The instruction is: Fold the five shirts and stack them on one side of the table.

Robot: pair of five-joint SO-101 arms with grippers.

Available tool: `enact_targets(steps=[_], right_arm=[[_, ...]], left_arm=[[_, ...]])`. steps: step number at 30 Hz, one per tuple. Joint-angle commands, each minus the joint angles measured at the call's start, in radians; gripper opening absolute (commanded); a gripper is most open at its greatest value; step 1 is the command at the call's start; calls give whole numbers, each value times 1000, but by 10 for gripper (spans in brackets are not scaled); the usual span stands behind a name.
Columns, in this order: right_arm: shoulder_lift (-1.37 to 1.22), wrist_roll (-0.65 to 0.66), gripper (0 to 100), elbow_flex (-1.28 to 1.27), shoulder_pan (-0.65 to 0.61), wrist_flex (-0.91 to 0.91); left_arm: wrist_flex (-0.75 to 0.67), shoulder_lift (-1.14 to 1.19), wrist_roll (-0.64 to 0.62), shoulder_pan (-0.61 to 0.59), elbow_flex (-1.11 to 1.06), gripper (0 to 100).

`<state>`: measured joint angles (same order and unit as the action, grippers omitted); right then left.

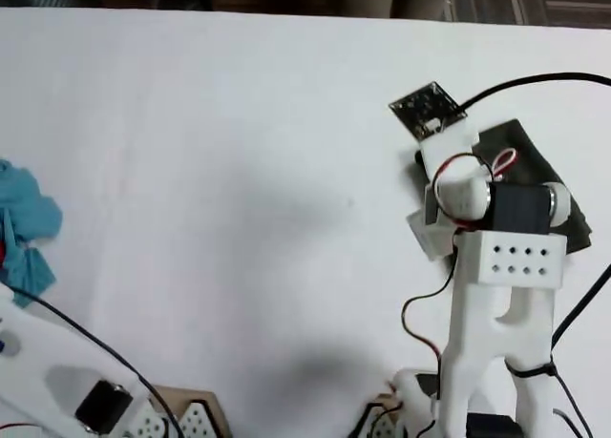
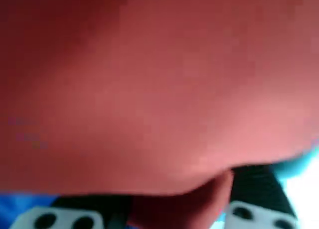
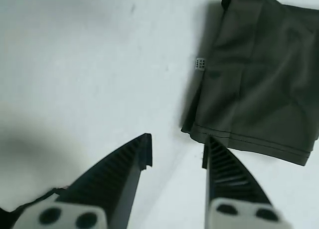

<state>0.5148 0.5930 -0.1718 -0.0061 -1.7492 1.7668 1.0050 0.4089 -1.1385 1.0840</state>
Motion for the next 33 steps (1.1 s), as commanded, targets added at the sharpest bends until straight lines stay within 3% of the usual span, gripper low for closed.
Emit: enact_targets(steps=[1,9,13,19,24,29,33], right_arm=[[31,6,171,0,-1,-5],[22,8,171,0,-5,-4],[22,8,171,0,-5,-2],[22,2,171,-2,31,-2],[24,0,171,-2,205,-2],[22,9,171,-2,424,1],[22,40,170,-2,492,1]], left_arm=[[8,-97,-6,35,41,35],[18,-310,-112,120,196,21],[18,-508,-180,218,239,21],[20,-778,-203,565,234,20],[20,-910,-199,905,87,20],[15,-1005,-198,1120,-136,20],[14,-1048,-196,1223,-177,21]])
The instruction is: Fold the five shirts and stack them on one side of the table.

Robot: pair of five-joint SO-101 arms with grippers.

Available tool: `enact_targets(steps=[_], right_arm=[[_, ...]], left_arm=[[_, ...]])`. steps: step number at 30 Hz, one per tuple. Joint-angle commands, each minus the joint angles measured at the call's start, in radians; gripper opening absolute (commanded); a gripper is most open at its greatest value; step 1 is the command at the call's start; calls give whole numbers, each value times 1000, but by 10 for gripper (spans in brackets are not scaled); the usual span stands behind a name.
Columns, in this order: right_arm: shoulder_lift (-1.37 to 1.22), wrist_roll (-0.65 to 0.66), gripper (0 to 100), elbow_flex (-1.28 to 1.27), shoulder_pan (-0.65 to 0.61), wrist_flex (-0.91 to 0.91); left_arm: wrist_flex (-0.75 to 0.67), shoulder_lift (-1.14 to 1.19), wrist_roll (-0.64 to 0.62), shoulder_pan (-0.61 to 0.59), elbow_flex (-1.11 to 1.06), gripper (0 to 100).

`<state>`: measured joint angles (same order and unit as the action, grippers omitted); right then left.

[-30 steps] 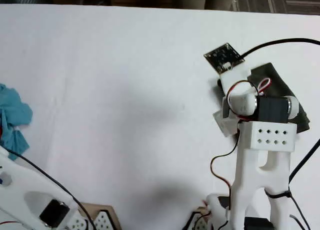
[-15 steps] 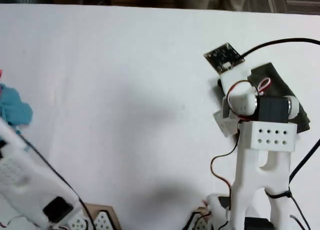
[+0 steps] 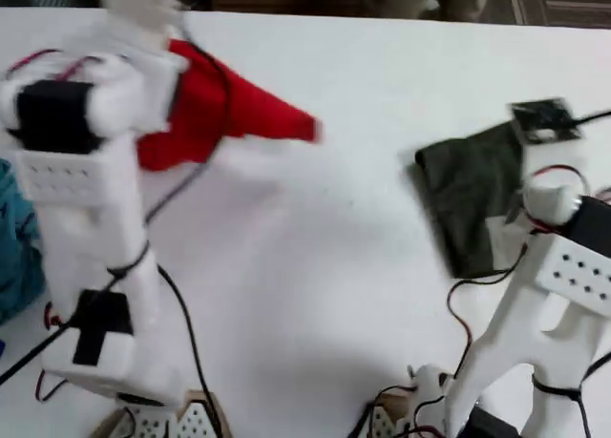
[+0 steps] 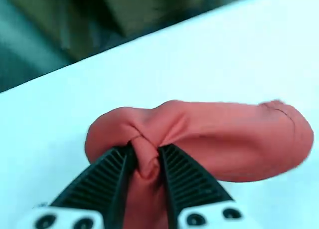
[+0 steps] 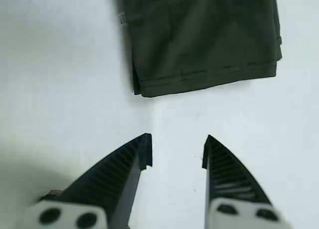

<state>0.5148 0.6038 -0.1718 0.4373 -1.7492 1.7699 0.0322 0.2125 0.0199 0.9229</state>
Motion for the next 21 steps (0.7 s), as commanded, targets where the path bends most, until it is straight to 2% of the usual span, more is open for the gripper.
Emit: enact_targets(steps=[1,8,14,16,21], right_arm=[[22,43,170,-2,59,1],[31,68,170,0,85,1],[31,60,170,-2,-5,-1],[31,60,170,-2,-22,-4],[24,60,170,-2,-27,-4]], left_arm=[[11,-75,0,66,-38,21],[-23,-75,-2,97,-456,23],[-161,-78,-3,164,-754,30],[-173,-81,0,195,-794,71],[-158,-83,3,215,-794,243]])
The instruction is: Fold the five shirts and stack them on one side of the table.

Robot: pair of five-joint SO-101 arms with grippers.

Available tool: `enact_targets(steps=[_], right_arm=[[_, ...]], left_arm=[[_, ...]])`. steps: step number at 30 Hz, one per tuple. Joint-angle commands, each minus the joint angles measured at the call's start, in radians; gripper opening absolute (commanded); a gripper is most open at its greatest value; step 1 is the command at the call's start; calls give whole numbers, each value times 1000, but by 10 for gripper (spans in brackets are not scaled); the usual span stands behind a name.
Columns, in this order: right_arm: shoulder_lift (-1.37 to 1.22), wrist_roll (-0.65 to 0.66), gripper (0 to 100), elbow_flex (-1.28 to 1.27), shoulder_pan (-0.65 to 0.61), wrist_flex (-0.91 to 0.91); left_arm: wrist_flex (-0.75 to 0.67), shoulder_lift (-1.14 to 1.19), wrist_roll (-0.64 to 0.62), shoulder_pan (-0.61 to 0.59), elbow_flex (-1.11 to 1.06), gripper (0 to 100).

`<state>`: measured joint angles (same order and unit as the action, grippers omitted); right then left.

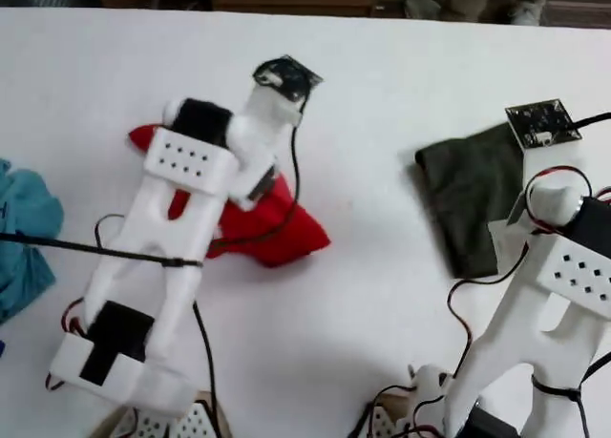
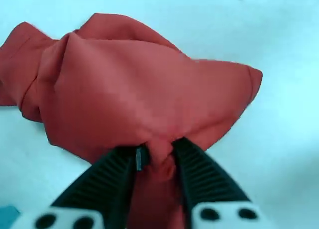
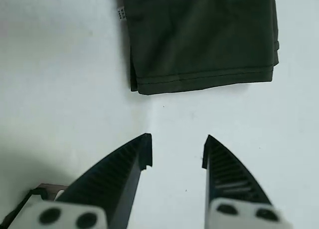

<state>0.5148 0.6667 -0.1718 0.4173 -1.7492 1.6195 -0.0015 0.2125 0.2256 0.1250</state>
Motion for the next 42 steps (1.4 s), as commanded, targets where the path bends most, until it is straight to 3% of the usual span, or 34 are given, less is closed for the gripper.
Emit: enact_targets(steps=[1,9,12,23,28,34,39,42], right_arm=[[24,-3,170,-8,-5,-4],[30,3,170,-130,-7,18],[30,3,170,-138,-7,22],[30,-3,170,-137,-48,22],[25,-133,170,-137,-257,64],[22,-258,170,-141,-684,171],[19,-233,170,-149,-984,239],[-7,-163,170,-192,-1050,291]], left_arm=[[-5,-49,3,8,13,260],[32,-135,3,5,266,267],[26,-193,3,-54,337,267],[29,-219,-5,-669,321,267],[17,-219,-5,-865,143,267],[-135,-221,0,-1022,-127,267],[-176,-226,2,-1096,-266,267],[-180,-226,2,-1112,-312,267]])
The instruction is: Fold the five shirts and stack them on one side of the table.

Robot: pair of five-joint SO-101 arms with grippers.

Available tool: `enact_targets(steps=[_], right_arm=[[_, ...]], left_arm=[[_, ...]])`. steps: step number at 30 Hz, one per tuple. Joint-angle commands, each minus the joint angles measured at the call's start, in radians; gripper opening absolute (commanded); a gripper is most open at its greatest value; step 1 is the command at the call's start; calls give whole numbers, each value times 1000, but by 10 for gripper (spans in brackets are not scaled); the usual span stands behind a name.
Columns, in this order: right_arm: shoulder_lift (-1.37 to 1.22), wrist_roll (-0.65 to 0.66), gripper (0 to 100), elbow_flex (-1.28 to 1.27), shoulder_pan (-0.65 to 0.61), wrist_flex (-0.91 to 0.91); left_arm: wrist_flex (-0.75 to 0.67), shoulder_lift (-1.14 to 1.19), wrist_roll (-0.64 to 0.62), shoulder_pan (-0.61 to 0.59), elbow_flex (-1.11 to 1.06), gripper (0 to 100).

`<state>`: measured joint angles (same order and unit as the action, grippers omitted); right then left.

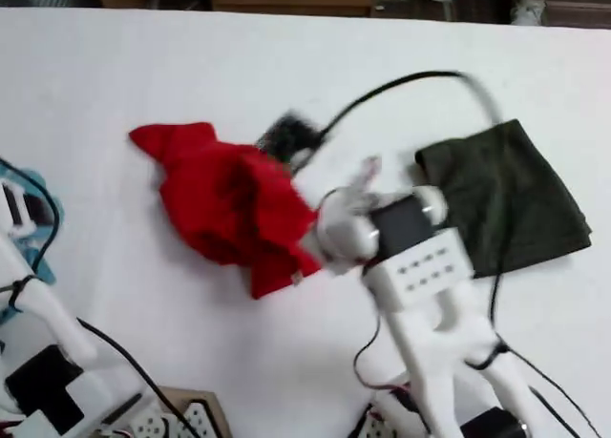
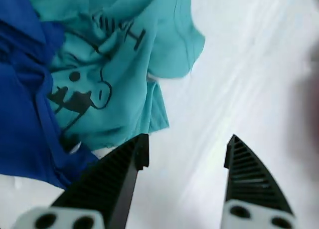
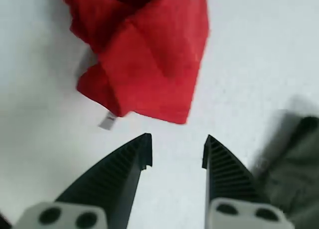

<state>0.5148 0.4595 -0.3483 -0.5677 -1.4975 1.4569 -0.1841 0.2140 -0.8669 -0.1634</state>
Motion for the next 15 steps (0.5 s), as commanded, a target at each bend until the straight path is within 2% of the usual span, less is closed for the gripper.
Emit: enact_targets(steps=[1,9,15], right_arm=[[-24,52,170,-28,-76,59],[-225,57,170,-35,-229,159],[-331,57,170,-41,-251,226]], left_arm=[[-17,-43,0,-25,-35,267],[-18,-43,0,-25,-51,267],[-20,-43,2,-25,-56,267]])
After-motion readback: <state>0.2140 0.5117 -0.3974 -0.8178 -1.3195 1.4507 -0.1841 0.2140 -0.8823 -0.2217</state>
